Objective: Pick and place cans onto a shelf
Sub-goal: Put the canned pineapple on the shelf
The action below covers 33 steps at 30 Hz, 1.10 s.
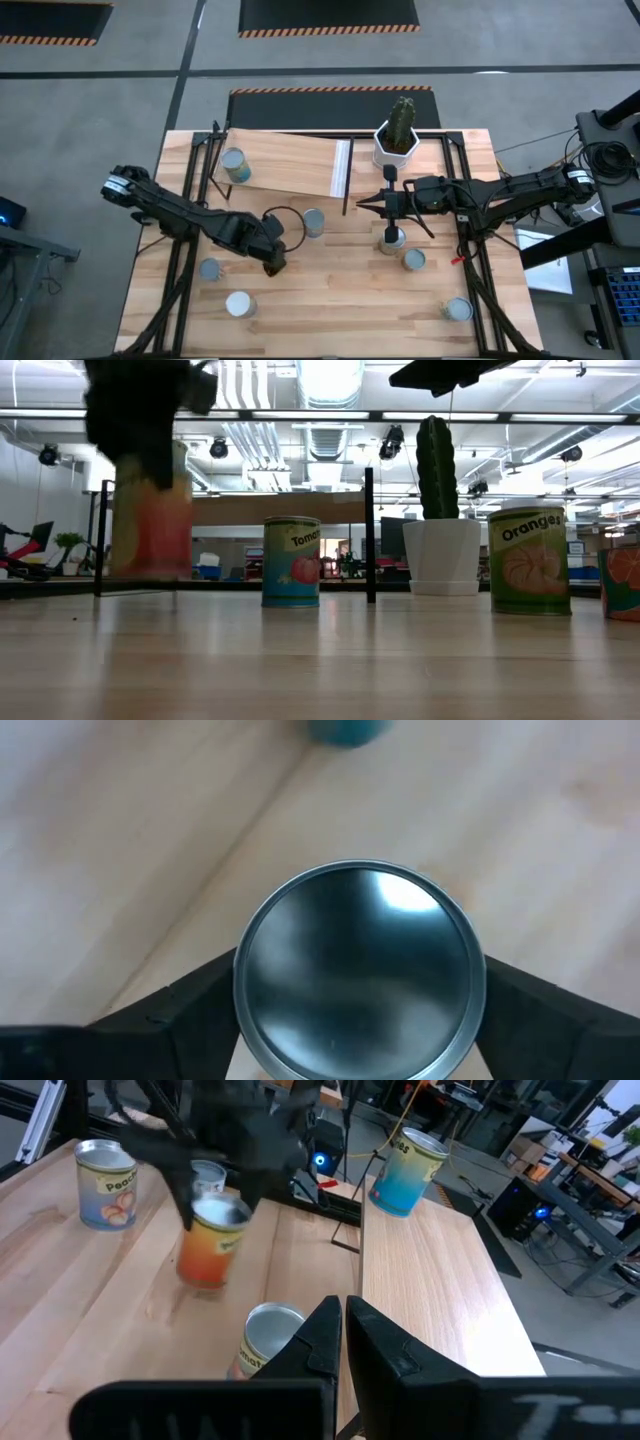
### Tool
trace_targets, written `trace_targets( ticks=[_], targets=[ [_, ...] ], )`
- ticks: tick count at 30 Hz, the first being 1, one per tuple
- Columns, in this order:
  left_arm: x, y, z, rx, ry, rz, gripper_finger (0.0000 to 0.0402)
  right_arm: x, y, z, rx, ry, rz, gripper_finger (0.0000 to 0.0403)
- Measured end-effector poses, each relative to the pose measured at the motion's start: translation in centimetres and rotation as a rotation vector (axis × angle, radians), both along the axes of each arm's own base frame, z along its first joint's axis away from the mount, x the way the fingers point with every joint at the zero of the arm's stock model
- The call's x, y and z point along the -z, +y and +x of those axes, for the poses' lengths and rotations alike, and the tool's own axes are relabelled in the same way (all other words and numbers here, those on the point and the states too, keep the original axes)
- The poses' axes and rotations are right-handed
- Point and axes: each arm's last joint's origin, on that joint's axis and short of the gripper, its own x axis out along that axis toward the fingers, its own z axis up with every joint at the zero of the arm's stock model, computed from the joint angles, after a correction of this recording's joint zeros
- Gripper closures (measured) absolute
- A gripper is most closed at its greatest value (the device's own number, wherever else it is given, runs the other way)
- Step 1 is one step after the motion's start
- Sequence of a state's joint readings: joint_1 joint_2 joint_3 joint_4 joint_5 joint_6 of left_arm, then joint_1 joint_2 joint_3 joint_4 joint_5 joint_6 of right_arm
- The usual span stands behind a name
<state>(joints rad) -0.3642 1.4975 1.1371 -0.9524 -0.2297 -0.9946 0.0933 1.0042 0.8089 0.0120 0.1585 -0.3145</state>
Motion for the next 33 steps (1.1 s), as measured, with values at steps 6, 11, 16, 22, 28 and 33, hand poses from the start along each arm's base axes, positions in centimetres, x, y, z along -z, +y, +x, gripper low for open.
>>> trace_targets(
  ticks=[6, 11, 16, 22, 28, 33],
  targets=[
    [-6.7, -0.7, 1.8, 0.192, -0.181, 0.002, 0.0086, 0.0, 0.0, 0.0, 0.0, 0.0, 0.0, 0.0394],
    [-12.1, 0.3, 2.0, 0.216, -0.237, 0.111, 0.0092, 0.0, 0.0, 0.0, 0.0, 0.0, 0.0, 0.0394],
    [-15.3, 2.7, 1.2, 0.121, -0.19, 0.248, 0.0093, 0.0, 0.0, 0.0, 0.0, 0.0, 0.0, 0.0394],
    [-17.2, 6.0, 1.0, 0.073, -0.176, 0.316, 0.0094, 0.0, 0.0, 0.0, 0.0, 0.0, 0.0, 0.0394],
    [-17.7, 10.2, 1.0, 0.04, -0.126, 0.38, 0.0094, 0.0, 0.0, 0.0, 0.0, -0.001, 0.0, 0.0394],
    [-17.6, 14.2, 0.4, -0.012, -0.042, 0.421, 0.0094, 0.0, 0.0, 0.0, 0.0, 0.0, 0.0, 0.0394]
  ],
)
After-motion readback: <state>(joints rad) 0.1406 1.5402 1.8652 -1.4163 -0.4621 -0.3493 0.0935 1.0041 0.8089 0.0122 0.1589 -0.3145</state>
